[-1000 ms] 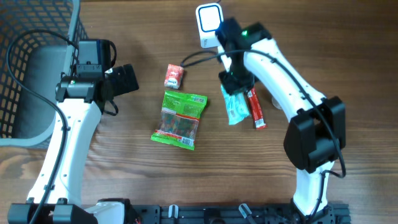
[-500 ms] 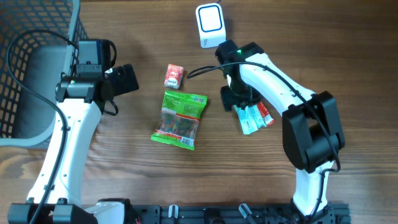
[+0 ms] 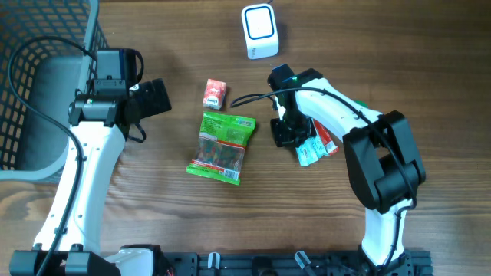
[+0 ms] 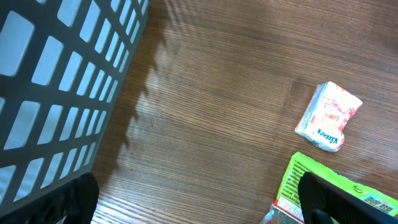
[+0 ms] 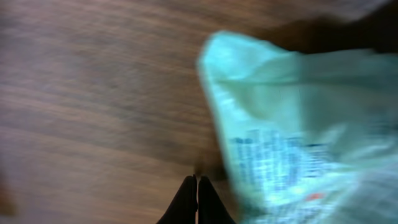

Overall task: Scan the item barcode
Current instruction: 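Lower teal packet to table right and release, then grasp green gummy candy bag with right gripper and drag right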

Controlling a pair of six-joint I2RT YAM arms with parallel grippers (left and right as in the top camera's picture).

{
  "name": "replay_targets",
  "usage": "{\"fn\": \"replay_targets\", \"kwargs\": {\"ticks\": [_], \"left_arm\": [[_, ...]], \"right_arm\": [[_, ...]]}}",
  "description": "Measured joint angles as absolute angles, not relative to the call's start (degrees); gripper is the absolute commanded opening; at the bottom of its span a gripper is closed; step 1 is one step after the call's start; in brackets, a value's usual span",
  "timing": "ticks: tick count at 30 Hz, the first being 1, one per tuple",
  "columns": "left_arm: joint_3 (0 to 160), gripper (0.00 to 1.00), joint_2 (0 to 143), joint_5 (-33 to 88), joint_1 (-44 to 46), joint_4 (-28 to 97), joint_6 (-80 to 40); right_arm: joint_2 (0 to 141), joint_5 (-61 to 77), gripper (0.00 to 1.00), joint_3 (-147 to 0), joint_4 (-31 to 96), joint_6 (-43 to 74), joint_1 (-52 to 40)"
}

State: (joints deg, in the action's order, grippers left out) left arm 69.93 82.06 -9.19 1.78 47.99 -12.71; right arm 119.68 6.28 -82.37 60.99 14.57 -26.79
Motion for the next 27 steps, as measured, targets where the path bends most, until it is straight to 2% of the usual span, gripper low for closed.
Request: {"fn": "replay_targets", "kwargs": {"ticks": [6,12,14,15,16,20,23,27], "left_arm": [[69.93,1.0,82.06,-9.19,1.78,47.97,-12.71],[69.93,1.0,82.06,-9.19,1.78,47.97,-12.71],[69.93,1.0,82.06,-9.17,1.78,48.01,-12.71],[69.93,1.0,82.08,-9.17,1.78,47.99,-12.71],[69.93,1.0,82.08,-9.17,1.78,47.97,-12.71],[69.93,1.0,82.06,-9.17,1.78,47.99,-12.71],[69.93,1.0,82.06,-9.19,1.78,47.97,-12.71],[69.93,1.0,82.06,-9.19,1.78,47.99,-12.71]], "right_arm": [[119.66,-7.84,0.04,-82.19,59.66,15.25,-26.72],[119.66,-14.63,0.06,-82.3,56.49,18.41,-25.76],[119.68,-13.69,0.25,-85.95,59.83,18.41,-25.3],[119.66,-11.31,0.52,-89.14,61.71,17.85,-25.17],[119.46,-6.83,0.65,-93.12,62.52,16.01,-25.06],[115.63,16.03,0.67,-96.97,58.72,8.21,-25.52],[115.42,18.65,0.71,-94.15,49.76,4.36,-27.86],[115.15,17.45,0.73,-83.05,33.45,-0.84,-32.75]]}}
